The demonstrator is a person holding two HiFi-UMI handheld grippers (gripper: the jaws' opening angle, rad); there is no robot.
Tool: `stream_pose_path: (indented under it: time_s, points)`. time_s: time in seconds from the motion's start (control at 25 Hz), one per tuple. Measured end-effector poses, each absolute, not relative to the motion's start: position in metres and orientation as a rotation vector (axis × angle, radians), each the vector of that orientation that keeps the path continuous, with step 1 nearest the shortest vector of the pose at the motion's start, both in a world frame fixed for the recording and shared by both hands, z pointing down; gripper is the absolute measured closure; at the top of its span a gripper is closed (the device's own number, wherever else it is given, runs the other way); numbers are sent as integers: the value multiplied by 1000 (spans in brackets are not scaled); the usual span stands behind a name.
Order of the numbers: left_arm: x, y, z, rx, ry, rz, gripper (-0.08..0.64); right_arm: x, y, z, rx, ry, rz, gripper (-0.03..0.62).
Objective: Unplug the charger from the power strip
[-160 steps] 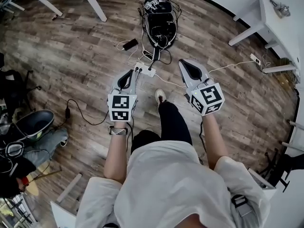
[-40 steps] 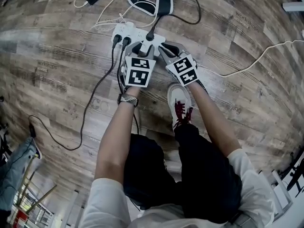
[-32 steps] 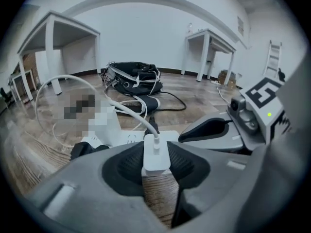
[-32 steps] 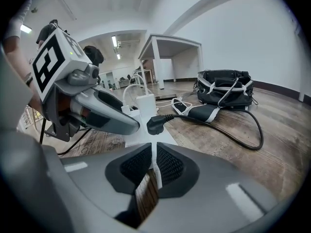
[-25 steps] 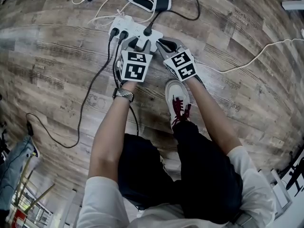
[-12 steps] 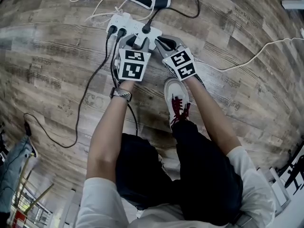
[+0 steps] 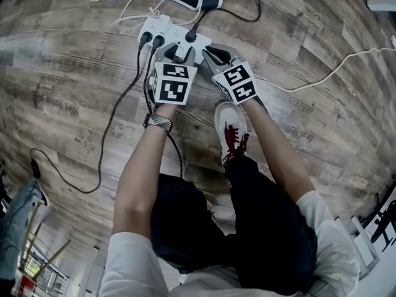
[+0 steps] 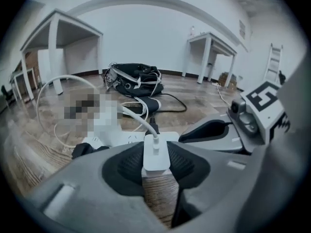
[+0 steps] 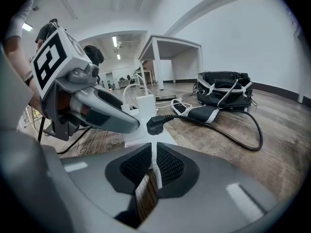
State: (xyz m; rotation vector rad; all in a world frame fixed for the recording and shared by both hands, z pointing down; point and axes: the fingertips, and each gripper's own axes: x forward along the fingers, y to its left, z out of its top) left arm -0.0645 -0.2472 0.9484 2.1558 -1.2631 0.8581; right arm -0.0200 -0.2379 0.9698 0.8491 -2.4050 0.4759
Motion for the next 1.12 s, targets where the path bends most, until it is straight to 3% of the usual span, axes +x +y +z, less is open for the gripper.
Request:
stream_pose_path:
  time_s: [0.16,0.4,0.68,0.92,1.12]
  points:
    - [-61,-247,949,2195,-1248,953,420,-21,-238,970,851,-2406,477,561]
    - [-66,-248,949,2096,-1251,772,419,-20,-238,970,851,-2405,476,561]
    - [-60,-248,948,2184,-1251,972,420,-20,-238,969,848,-2405,476,561]
    - [-67,-249,948,2113,-1237,756,419,-21,-238,970,849,-2406,471,561]
    - [-62,-248,947,2186,-1238,931,420,-21,-238,970,854,-2406,472,561]
